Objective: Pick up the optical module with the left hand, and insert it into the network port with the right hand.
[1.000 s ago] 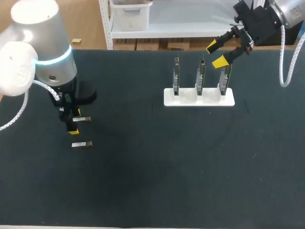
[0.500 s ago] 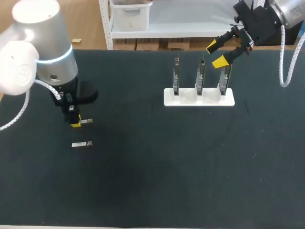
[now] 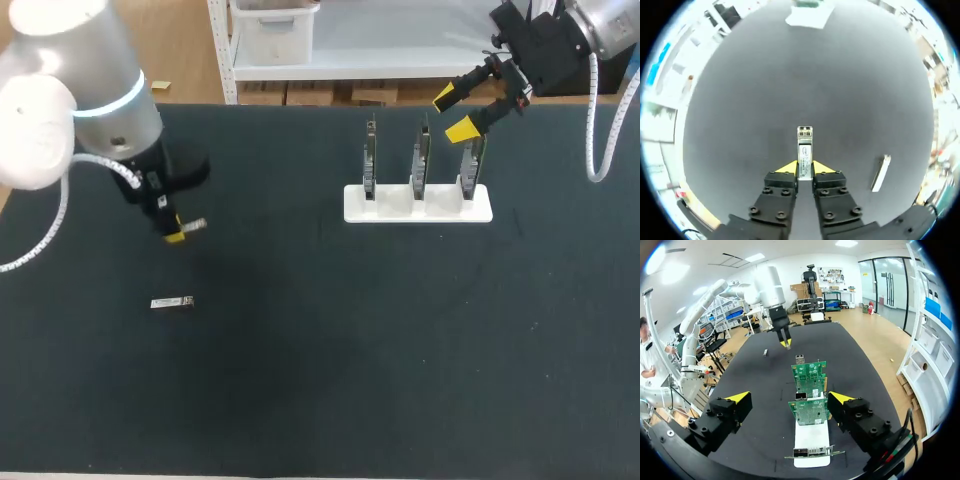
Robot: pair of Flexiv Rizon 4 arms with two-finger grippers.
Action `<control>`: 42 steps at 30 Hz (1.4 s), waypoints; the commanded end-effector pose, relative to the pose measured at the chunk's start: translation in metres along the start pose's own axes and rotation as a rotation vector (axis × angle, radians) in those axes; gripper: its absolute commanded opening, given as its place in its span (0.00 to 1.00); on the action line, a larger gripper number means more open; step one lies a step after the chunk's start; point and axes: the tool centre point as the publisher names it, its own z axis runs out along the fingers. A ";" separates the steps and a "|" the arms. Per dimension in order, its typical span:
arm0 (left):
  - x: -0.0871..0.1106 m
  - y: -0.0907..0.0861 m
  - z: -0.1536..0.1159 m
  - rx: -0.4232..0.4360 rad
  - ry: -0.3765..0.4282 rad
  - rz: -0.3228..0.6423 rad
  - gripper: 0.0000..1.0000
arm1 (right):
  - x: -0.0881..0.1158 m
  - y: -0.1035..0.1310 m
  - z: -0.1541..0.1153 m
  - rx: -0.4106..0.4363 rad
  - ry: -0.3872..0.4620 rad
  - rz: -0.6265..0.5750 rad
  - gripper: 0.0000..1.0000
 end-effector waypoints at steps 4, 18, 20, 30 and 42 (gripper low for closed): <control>-0.012 0.026 -0.041 -0.047 -0.363 -0.272 0.00 | 0.000 0.003 0.000 0.008 0.000 -0.001 1.00; -0.091 0.064 -0.107 -0.104 -0.732 -0.437 0.00 | 0.000 0.003 0.000 0.008 0.000 -0.001 1.00; -0.102 0.066 -0.114 -0.112 -0.800 -0.445 0.00 | 0.000 0.003 0.000 0.008 0.000 -0.001 1.00; -0.170 0.065 -0.136 -0.122 -0.970 -0.358 0.00 | 0.000 0.003 0.000 0.008 0.000 -0.001 1.00; -0.241 0.066 -0.156 -0.080 -1.090 -0.171 0.00 | 0.000 0.003 0.000 0.008 0.000 -0.001 1.00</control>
